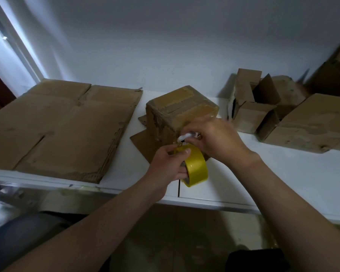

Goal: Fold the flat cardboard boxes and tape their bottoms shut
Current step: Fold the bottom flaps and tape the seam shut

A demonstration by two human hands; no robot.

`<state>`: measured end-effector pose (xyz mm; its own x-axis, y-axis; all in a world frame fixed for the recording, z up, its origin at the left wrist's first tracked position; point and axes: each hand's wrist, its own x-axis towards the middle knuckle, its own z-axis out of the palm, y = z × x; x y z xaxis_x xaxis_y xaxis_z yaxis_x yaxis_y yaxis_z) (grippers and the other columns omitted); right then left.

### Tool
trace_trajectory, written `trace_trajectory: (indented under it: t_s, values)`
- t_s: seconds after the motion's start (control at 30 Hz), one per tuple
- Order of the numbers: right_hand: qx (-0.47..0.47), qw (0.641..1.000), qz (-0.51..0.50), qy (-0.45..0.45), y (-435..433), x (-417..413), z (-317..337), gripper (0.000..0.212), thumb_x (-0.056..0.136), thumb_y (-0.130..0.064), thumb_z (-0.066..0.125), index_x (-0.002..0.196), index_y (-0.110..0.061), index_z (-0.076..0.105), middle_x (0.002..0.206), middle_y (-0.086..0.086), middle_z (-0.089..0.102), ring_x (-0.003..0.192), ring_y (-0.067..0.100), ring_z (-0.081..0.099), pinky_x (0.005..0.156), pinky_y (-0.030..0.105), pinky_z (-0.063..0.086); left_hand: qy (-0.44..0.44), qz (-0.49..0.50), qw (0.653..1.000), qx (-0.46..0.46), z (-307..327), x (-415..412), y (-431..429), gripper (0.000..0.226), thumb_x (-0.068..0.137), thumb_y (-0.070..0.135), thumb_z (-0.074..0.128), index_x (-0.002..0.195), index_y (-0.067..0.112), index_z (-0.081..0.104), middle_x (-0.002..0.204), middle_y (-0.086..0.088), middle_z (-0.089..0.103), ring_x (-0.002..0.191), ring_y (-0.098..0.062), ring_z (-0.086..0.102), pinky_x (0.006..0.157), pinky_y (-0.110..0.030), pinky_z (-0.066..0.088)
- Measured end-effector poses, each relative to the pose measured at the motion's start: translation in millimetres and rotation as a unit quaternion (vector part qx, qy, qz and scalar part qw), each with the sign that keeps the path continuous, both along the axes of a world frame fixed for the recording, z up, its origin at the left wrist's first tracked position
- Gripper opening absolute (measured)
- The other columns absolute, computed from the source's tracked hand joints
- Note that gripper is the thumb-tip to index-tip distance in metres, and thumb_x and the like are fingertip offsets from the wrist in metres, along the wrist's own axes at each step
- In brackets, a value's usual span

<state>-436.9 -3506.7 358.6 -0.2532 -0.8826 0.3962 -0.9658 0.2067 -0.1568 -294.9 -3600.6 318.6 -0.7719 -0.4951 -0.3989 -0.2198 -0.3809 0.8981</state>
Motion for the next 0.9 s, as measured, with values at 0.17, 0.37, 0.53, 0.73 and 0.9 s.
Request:
trace_trajectory:
  t_s: [0.17, 0.37, 0.53, 0.73, 0.9]
  values:
    - [0.009, 0.999, -0.015, 0.042, -7, 6, -3, 0.007, 0.088, -0.034, 0.074, 0.093, -0.039, 0.074, 0.094, -0.014, 0.068, 0.088, 0.019, 0.066, 0.058, 0.029, 0.045, -0.008, 0.0, 1.0, 0.002, 4, 0, -1, 0.058, 0.095, 0.025, 0.069, 0.146, 0.012, 0.045, 0.123, -0.018, 0.065, 0.092, -0.027, 0.075, 0.067, -0.031, 0.062]
    - [0.001, 0.998, 0.004, 0.055, 23, -29, -3, 0.012, 0.09, -0.03, 0.07, 0.1, -0.034, 0.075, 0.097, -0.009, 0.068, 0.087, 0.019, 0.066, 0.055, 0.022, 0.042, -0.042, -0.018, 0.999, -0.017, 5, 0, -7, 0.058, 0.092, 0.022, 0.073, 0.144, 0.015, 0.048, 0.117, -0.013, 0.065, 0.094, -0.026, 0.073, 0.063, -0.031, 0.062]
    - [0.005, 0.998, -0.033, -0.057, 50, -51, -14, 0.019, 0.083, -0.027, 0.081, 0.102, -0.03, 0.079, 0.098, -0.012, 0.073, 0.071, -0.007, 0.049, 0.065, 0.022, 0.043, -0.057, -0.037, 0.996, -0.059, 1, 1, -4, 0.059, 0.093, 0.025, 0.072, 0.146, 0.019, 0.047, 0.102, -0.002, 0.063, 0.086, -0.019, 0.071, 0.057, -0.024, 0.058]
    - [0.047, 0.957, -0.11, -0.264, 50, -54, -18, 0.014, 0.081, -0.023, 0.083, 0.093, -0.027, 0.077, 0.085, -0.016, 0.068, 0.072, 0.001, 0.058, 0.064, 0.015, 0.043, -0.082, -0.031, 0.993, -0.075, 5, 1, -5, 0.057, 0.09, 0.028, 0.075, 0.141, 0.021, 0.05, 0.112, -0.008, 0.063, 0.09, -0.024, 0.071, 0.059, -0.028, 0.06]
    - [0.208, 0.926, -0.166, -0.269, 51, -66, -45, 0.014, 0.087, -0.022, 0.076, 0.094, -0.034, 0.073, 0.1, -0.012, 0.068, 0.097, 0.008, 0.057, 0.077, 0.022, 0.042, -0.086, -0.028, 0.989, -0.114, 3, 7, -17, 0.053, 0.087, 0.029, 0.077, 0.135, 0.023, 0.055, 0.123, -0.009, 0.062, 0.095, -0.027, 0.071, 0.064, -0.035, 0.063]
